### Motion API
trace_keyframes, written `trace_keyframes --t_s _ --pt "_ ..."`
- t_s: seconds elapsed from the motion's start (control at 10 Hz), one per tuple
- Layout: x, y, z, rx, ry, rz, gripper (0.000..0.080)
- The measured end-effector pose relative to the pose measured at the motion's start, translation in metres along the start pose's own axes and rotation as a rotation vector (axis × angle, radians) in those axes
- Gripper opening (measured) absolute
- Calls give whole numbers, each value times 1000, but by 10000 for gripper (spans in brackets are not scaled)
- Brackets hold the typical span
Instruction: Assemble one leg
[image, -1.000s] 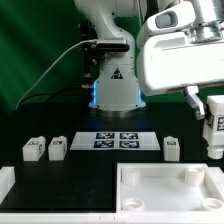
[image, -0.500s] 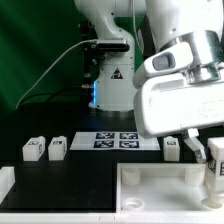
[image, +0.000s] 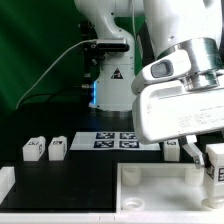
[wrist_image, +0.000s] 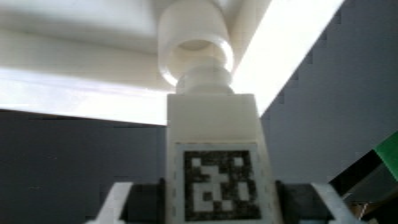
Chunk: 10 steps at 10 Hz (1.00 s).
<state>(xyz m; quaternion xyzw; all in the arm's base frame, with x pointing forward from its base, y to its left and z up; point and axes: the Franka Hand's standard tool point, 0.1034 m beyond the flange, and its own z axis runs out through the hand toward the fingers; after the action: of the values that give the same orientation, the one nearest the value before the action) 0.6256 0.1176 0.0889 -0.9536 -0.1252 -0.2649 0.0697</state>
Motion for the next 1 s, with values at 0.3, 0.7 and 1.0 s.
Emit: trace_keyframes --t_s 0.3,0.7,1.0 --pt "-1 2 -1 -5 8 -1 293" --pt "-1 5 -1 -10 15 -1 293" --pt "-4 1 -2 2 -23 -6 293"
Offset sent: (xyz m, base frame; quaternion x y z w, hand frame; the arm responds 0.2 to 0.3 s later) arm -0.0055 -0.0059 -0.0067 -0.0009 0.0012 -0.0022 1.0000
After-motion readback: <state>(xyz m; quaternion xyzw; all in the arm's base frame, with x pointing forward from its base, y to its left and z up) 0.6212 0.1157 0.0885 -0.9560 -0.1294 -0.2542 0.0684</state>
